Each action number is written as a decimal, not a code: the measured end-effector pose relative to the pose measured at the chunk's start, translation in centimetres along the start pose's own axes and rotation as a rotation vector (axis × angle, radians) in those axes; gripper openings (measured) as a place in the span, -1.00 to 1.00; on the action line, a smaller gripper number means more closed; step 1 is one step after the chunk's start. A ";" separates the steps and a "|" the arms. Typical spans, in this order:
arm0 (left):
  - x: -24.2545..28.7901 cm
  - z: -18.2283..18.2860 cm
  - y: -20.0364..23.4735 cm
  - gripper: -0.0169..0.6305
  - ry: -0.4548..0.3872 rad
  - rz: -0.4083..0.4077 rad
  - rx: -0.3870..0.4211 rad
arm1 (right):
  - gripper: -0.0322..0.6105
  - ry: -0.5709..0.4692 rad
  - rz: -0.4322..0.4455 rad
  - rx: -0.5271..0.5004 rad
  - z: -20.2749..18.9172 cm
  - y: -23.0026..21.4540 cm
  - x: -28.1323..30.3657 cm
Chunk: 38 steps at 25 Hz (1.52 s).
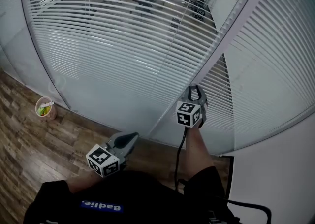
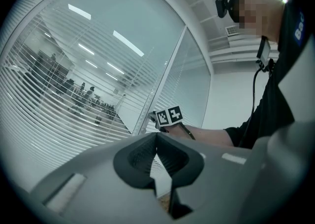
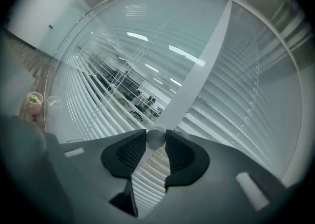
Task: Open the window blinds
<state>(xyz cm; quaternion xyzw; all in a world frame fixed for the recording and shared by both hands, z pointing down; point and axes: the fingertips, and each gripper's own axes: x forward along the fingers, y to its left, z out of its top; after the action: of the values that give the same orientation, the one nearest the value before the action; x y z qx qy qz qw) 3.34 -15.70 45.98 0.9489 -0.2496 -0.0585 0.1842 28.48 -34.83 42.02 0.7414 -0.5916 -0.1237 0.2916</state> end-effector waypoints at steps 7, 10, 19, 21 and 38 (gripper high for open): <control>0.1 0.4 0.1 -0.95 0.001 0.002 0.002 | -0.52 0.009 -0.012 -0.153 0.1 0.1 0.3; 0.0 -0.2 0.1 -0.95 0.002 0.000 0.003 | -0.52 0.011 -0.019 -0.208 -0.2 0.6 0.2; 0.0 0.0 0.0 -0.95 0.002 -0.005 -0.005 | -0.51 0.024 -0.042 -0.372 -0.2 0.7 0.1; 0.2 0.1 -0.1 -0.95 0.002 -0.006 -0.006 | -0.50 0.023 -0.044 -0.375 -0.1 0.5 0.3; -0.6 -1.2 -1.3 -0.95 0.040 -0.113 -0.036 | -0.89 -0.128 -0.040 0.017 1.1 2.0 -8.8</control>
<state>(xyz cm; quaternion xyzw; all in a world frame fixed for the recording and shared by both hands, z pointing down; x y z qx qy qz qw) 3.67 -13.97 46.60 0.9590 -0.1906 -0.0546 0.2026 23.91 -27.01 40.90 0.7461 -0.5951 -0.1717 0.2444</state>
